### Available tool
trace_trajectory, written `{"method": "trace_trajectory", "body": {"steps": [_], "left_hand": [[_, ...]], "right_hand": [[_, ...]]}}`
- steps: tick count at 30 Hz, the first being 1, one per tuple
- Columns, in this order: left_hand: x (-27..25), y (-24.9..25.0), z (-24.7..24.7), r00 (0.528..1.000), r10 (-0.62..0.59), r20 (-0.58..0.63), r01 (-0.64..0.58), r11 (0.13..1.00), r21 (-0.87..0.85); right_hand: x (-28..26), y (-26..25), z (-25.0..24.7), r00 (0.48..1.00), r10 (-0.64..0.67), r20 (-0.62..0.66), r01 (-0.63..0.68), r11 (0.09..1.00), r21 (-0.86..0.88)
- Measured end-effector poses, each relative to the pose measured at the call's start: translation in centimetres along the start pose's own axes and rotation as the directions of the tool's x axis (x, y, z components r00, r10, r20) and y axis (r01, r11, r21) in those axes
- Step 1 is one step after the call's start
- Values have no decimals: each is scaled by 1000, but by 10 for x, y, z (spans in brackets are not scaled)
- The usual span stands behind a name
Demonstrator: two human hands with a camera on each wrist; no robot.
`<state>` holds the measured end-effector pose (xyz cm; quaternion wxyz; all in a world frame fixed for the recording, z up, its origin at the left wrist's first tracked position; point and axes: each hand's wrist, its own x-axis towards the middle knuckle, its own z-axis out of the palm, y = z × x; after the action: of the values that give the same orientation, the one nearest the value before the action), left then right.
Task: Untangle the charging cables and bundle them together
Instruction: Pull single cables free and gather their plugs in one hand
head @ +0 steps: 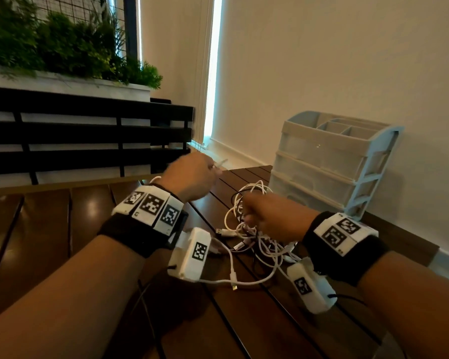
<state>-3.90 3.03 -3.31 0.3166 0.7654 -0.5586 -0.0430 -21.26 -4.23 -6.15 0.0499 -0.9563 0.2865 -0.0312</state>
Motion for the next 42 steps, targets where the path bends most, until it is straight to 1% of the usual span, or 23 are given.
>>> {"method": "trace_trajectory", "body": {"steps": [2, 3, 4, 6, 7, 8, 9, 10, 11, 12, 13, 14, 15, 17, 21, 23, 26, 28, 30, 32, 37, 39, 42], "left_hand": [[-2, -1, -26, 980, -31, -194, 62, 986, 152], [-5, 0, -42, 948, -37, -315, 101, 977, 190], [-11, 1, -59, 901, -28, -433, 129, 970, 208], [-24, 4, -87, 775, 23, -632, 138, 969, 205], [-28, 5, -94, 711, 67, -700, 107, 973, 203], [-29, 7, -96, 675, 101, -731, 65, 979, 195], [-29, 8, -91, 690, 110, -715, 16, 986, 166], [-26, 9, -81, 755, 92, -649, -37, 995, 97], [-21, 8, -68, 840, 59, -539, -70, 998, 1], [-15, 7, -55, 911, 30, -412, -72, 994, -86], [-10, 5, -41, 955, 10, -296, -55, 988, -143], [-6, 2, -28, 979, 7, -205, -39, 987, -154], [-3, -1, -17, 990, 12, -144, -31, 991, -130], [2, -4, -1, 997, -12, -78, 4, 995, -96], [1, -10, 16, 996, -75, 52, 84, 976, -200], [1, -12, 23, 993, -75, 90, 90, 979, -182], [0, -14, 29, 982, -112, 150, 146, 961, -235], [0, -14, 30, 984, -102, 144, 131, 968, -212], [0, -12, 28, 992, -71, 101, 89, 978, -190], [-1, -9, 27, 995, -53, 84, 69, 975, -209], [-6, -3, 30, 992, -45, 118, 73, 967, -246], [-7, -1, 30, 992, -41, 119, 68, 971, -227], [-8, 3, 30, 990, -43, 137, 74, 970, -230]], "right_hand": [[-2, 7, -8, 995, 57, -83, -48, 994, 101], [-3, 9, -11, 989, 85, -121, -64, 984, 167], [-4, 10, -14, 981, 115, -156, -76, 968, 238], [-3, 12, -17, 963, 182, -197, -100, 925, 366], [-3, 13, -18, 959, 206, -194, -114, 909, 400], [-2, 15, -17, 959, 219, -178, -130, 902, 412], [-2, 16, -16, 964, 216, -156, -144, 914, 379], [0, 17, -15, 970, 196, -142, -148, 945, 292], [1, 17, -14, 976, 168, -137, -142, 973, 182], [2, 15, -14, 981, 135, -142, -122, 988, 93], [1, 12, -16, 985, 100, -140, -96, 995, 37], [1, 9, -17, 989, 69, -128, -69, 998, 7], [1, 6, -17, 994, 48, -101, -49, 999, -10], [0, 3, -16, 1000, 26, -16, -26, 1000, -5], [-1, 1, -3, 994, 2, 109, -3, 1000, 15], [1, 0, 3, 992, -9, 126, 12, 1000, -22], [5, -3, 10, 993, -5, 117, 19, 993, -118], [6, -5, 13, 998, 14, 59, -5, 988, -153], [8, -3, 15, 999, 47, 3, -46, 996, -82], [10, -1, 15, 999, 42, 25, -40, 995, -90], [10, -3, 11, 992, 8, 128, 9, 991, -130], [12, -5, 9, 993, 9, 114, 8, 990, -143], [21, -9, 9, 998, 28, 54, -23, 996, -88]]}}
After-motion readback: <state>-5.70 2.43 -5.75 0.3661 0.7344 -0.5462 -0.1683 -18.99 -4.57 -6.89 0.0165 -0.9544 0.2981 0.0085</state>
